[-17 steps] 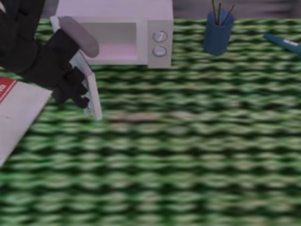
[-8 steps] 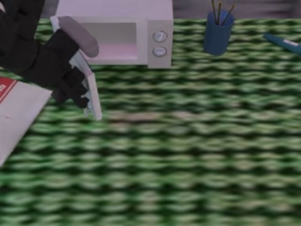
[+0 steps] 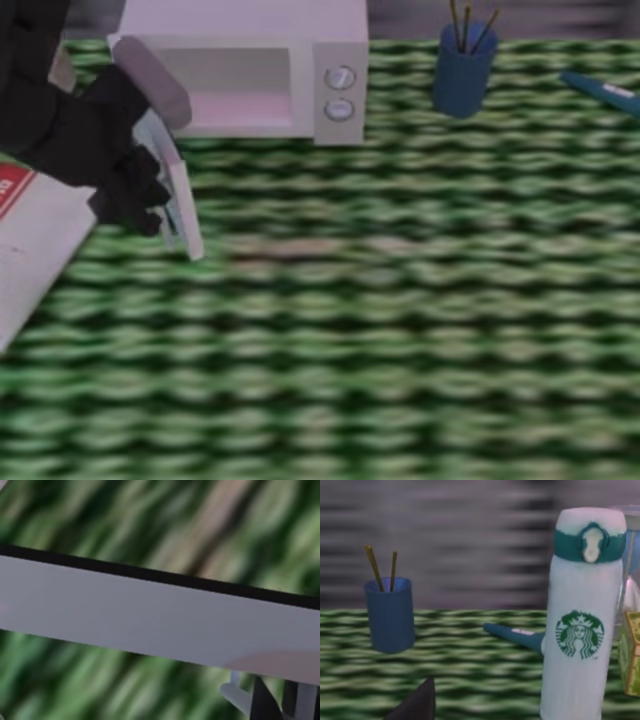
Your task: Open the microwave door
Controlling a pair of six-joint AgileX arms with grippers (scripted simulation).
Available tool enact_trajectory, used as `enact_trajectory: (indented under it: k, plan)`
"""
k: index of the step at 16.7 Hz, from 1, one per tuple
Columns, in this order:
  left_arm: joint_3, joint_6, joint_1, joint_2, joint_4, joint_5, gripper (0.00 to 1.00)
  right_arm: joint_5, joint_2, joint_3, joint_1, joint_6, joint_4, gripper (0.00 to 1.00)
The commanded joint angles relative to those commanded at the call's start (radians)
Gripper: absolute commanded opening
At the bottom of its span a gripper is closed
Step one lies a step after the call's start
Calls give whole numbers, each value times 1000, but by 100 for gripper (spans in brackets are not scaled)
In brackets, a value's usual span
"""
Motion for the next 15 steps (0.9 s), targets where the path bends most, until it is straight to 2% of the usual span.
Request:
enact_trajectory:
  k: [5, 15]
  plan:
    - [4, 98, 41, -2, -36, 41, 0, 0, 0, 0, 0, 0, 0, 100]
    - [5, 98, 41, -2, -36, 41, 0, 0, 0, 0, 0, 0, 0, 100]
